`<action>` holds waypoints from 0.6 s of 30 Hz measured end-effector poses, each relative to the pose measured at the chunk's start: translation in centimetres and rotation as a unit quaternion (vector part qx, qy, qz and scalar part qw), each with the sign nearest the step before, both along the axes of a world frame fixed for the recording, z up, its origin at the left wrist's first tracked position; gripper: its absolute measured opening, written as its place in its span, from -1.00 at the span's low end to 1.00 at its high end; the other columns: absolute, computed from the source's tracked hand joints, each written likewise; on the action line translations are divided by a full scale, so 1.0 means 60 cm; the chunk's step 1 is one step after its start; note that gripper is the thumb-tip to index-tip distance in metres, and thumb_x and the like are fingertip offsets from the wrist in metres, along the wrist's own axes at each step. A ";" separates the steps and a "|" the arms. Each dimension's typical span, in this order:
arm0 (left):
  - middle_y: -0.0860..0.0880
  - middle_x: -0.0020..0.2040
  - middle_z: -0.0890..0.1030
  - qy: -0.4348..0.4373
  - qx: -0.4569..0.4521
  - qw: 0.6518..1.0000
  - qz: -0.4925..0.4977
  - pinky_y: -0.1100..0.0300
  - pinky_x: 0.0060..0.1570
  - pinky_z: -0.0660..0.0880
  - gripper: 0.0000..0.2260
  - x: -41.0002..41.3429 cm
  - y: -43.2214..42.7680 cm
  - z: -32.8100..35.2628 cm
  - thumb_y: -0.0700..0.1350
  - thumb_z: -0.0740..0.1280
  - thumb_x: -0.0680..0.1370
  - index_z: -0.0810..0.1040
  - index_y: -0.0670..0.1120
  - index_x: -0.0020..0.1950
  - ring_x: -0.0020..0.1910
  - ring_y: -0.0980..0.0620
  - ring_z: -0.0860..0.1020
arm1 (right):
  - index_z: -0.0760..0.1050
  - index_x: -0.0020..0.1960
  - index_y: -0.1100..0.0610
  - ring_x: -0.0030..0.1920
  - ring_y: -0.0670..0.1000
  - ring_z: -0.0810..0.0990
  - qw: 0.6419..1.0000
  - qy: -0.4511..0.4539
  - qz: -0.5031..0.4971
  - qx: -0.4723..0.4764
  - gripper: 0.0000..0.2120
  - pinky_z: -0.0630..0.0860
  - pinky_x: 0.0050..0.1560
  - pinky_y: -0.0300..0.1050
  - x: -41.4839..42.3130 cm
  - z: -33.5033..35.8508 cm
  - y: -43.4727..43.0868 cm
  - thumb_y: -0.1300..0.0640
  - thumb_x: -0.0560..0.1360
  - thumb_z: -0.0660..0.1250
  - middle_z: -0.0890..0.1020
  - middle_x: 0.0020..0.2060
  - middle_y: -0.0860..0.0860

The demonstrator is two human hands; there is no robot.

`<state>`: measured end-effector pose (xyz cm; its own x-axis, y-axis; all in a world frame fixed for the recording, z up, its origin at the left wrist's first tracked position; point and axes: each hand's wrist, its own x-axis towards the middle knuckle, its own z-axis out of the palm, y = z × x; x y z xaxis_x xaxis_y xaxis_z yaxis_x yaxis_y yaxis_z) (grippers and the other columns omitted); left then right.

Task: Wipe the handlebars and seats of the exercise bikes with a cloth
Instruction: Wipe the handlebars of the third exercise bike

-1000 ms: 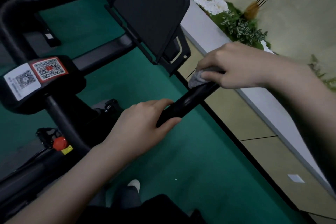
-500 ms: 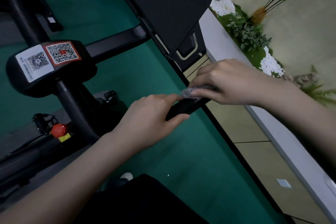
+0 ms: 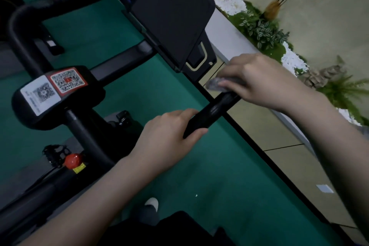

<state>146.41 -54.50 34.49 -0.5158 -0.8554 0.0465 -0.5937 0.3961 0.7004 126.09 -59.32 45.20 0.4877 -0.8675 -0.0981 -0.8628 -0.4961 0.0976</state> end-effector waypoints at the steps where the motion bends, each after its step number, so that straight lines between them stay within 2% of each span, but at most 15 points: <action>1: 0.10 -0.02 0.61 -0.002 0.000 1.000 -0.002 0.04 -0.12 0.54 -0.62 0.001 0.000 0.001 0.27 0.17 0.53 0.43 0.13 0.25 -0.06 0.03 0.59 | 0.61 0.09 0.09 -0.09 0.14 0.58 0.999 -0.032 -0.033 -0.029 -0.69 0.52 -0.08 0.07 -0.010 0.000 0.002 -0.04 0.56 0.18 0.62 -0.12 0.07; 3: 0.10 -0.04 0.61 -0.012 0.002 1.000 -0.007 0.05 -0.14 0.54 -0.61 0.001 0.000 0.003 0.28 0.14 0.53 0.42 0.13 0.26 -0.10 0.03 0.59 | 0.61 0.12 0.10 -0.04 0.11 0.58 0.981 -0.123 -0.123 -0.081 -0.74 0.50 0.01 0.02 -0.024 -0.006 0.011 0.00 0.58 0.23 0.64 -0.06 0.07; 5: 0.10 -0.08 0.59 -0.027 -0.002 0.999 -0.016 0.07 -0.17 0.53 -0.58 0.001 -0.001 0.007 0.31 0.11 0.52 0.42 0.11 0.25 -0.14 0.03 0.58 | 0.61 0.12 0.10 -0.01 0.01 0.57 0.940 -0.235 -0.214 -0.124 -0.77 0.44 0.06 -0.16 -0.026 -0.021 0.027 0.04 0.59 0.26 0.65 -0.02 0.04; 7: 0.10 -0.13 0.58 -0.045 -0.010 0.998 -0.030 0.11 -0.24 0.50 -0.57 0.003 -0.006 0.011 0.32 0.09 0.52 0.43 0.10 0.22 -0.18 0.04 0.57 | 0.61 0.11 0.10 -0.02 -0.12 0.57 0.876 -0.348 -0.293 -0.162 -0.80 0.41 0.05 -0.31 -0.014 -0.040 0.046 0.06 0.59 0.27 0.65 -0.02 -0.04; 9: 0.10 -0.16 0.57 -0.055 -0.013 0.997 -0.045 0.11 -0.24 0.50 -0.57 0.006 -0.012 0.016 0.33 0.08 0.52 0.43 0.10 0.21 -0.19 0.04 0.56 | 0.60 0.10 0.07 -0.02 -0.26 0.56 0.797 -0.443 -0.358 -0.199 -0.82 0.43 0.09 -0.36 -0.004 -0.060 0.066 0.08 0.60 0.26 0.63 -0.05 -0.17; 10: 0.10 -0.14 0.58 -0.060 -0.012 0.997 -0.052 0.09 -0.21 0.52 -0.57 0.008 -0.015 0.018 0.33 0.08 0.52 0.43 0.10 0.21 -0.17 0.03 0.57 | 0.59 0.10 0.06 0.01 -0.26 0.57 0.754 -0.486 -0.390 -0.208 -0.83 0.47 0.14 -0.31 0.000 -0.071 0.078 0.08 0.60 0.25 0.63 -0.05 -0.18; 12: 0.09 -0.05 0.60 -0.068 -0.011 0.995 -0.067 0.05 -0.13 0.54 -0.54 0.012 -0.022 0.023 0.33 0.06 0.52 0.43 0.10 0.26 -0.11 0.02 0.58 | 0.59 0.12 0.13 0.07 -0.05 0.62 0.661 -0.573 -0.441 -0.201 -0.80 0.52 0.22 -0.06 0.007 -0.093 0.104 0.09 0.60 0.25 0.67 0.00 -0.03; 14: 0.08 0.07 0.59 -0.072 -0.019 0.994 -0.076 0.04 -0.07 0.54 -0.51 0.016 -0.028 0.028 0.32 0.06 0.53 0.42 0.09 0.32 -0.01 -0.01 0.58 | 0.60 0.11 0.16 0.04 0.02 0.64 0.579 -0.639 -0.466 -0.196 -0.78 0.54 0.17 0.03 0.018 -0.115 0.136 0.08 0.60 0.26 0.68 -0.01 0.06; 16: 0.08 0.15 0.56 -0.075 -0.040 0.993 -0.082 0.05 -0.05 0.54 -0.49 0.018 -0.033 0.035 0.31 0.05 0.53 0.39 0.07 0.36 0.03 -0.01 0.57 | 0.63 0.04 0.08 -0.02 0.00 0.65 0.534 -0.664 -0.482 -0.203 -0.82 0.55 0.11 0.02 0.030 -0.135 0.168 0.07 0.59 0.26 0.69 -0.07 0.02; 18: 0.08 0.17 0.53 -0.076 -0.067 0.991 -0.092 0.03 -0.06 0.54 -0.46 0.014 -0.038 0.047 0.29 0.04 0.53 0.38 0.03 0.39 0.01 0.00 0.58 | 0.64 -0.03 0.01 -0.02 0.01 0.65 0.512 -0.671 -0.493 -0.212 -0.84 0.54 0.10 0.02 0.038 -0.150 0.196 0.07 0.59 0.27 0.70 -0.09 0.00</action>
